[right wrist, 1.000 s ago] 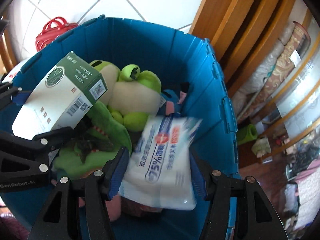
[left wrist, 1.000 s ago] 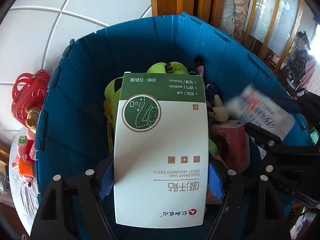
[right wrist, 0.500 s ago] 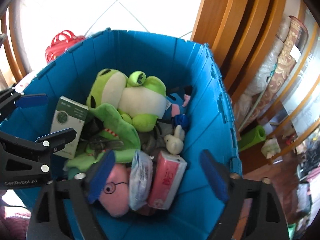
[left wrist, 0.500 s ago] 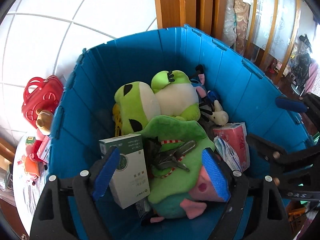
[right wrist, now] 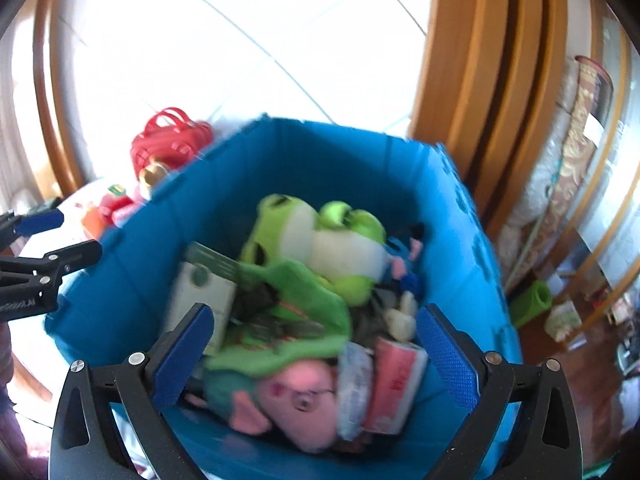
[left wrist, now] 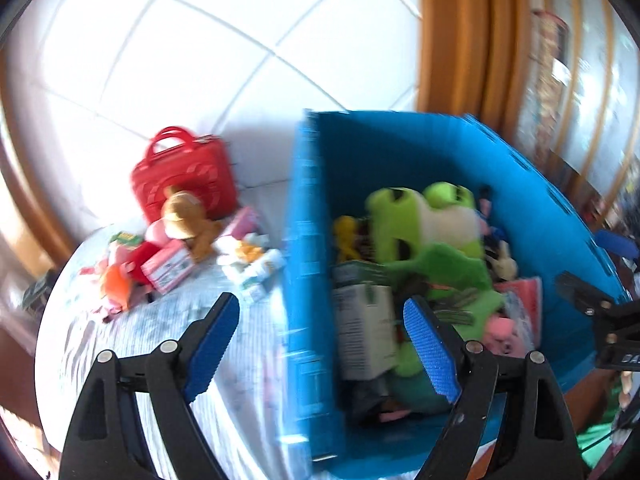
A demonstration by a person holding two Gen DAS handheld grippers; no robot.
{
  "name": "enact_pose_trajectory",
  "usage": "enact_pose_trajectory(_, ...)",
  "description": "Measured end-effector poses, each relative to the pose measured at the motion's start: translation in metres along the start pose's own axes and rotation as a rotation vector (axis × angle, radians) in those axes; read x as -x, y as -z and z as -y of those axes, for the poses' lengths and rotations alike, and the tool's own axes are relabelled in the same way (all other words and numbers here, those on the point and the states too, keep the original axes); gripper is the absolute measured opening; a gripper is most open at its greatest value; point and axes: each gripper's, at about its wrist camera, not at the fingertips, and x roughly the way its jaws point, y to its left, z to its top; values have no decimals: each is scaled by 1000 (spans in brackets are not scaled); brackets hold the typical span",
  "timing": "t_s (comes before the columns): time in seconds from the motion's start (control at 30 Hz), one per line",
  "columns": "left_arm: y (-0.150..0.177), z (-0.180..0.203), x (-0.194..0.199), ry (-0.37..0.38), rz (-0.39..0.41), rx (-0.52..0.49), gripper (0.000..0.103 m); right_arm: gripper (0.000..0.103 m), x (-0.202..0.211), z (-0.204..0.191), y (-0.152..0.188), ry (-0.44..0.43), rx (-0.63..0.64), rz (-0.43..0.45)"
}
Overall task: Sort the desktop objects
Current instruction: 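Open left tool to drop the patch box while right tool drops the wipes, then move both tools back toward the items on the table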
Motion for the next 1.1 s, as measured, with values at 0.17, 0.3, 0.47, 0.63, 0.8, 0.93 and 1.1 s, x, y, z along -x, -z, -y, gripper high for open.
enact_pose_trajectory(0.17, 16, -81, 13, -59, 21, 83, 85, 103, 22, -59, -19, -33, 17, 73)
enact_pose_trajectory(0.3, 38, -150, 22, -87, 42, 117, 85, 103, 37, -123, -31, -52, 37, 128)
enact_pose_trajectory(0.47, 74, -235, 26, -119, 72, 84, 85, 103, 36, -223, -37, -69, 27, 155)
enact_pose_trajectory(0.63, 103, -314, 10, -129, -5, 113, 85, 103, 8, -308, -25, -102, 3, 103)
enact_pose_trajectory(0.8, 114, -353, -11, -99, -75, 145, 85, 103, -38, -354, 1, -94, -32, -32)
enact_pose_trajectory(0.93, 118, -362, -33, -75, -107, 176, 85, 102, -81, -365, 26, -26, -56, -87)
enact_pose_trajectory(1.1, 115, -348, -75, -73, -140, 115, 85, 83, -136, -354, 62, -21, -159, -154)
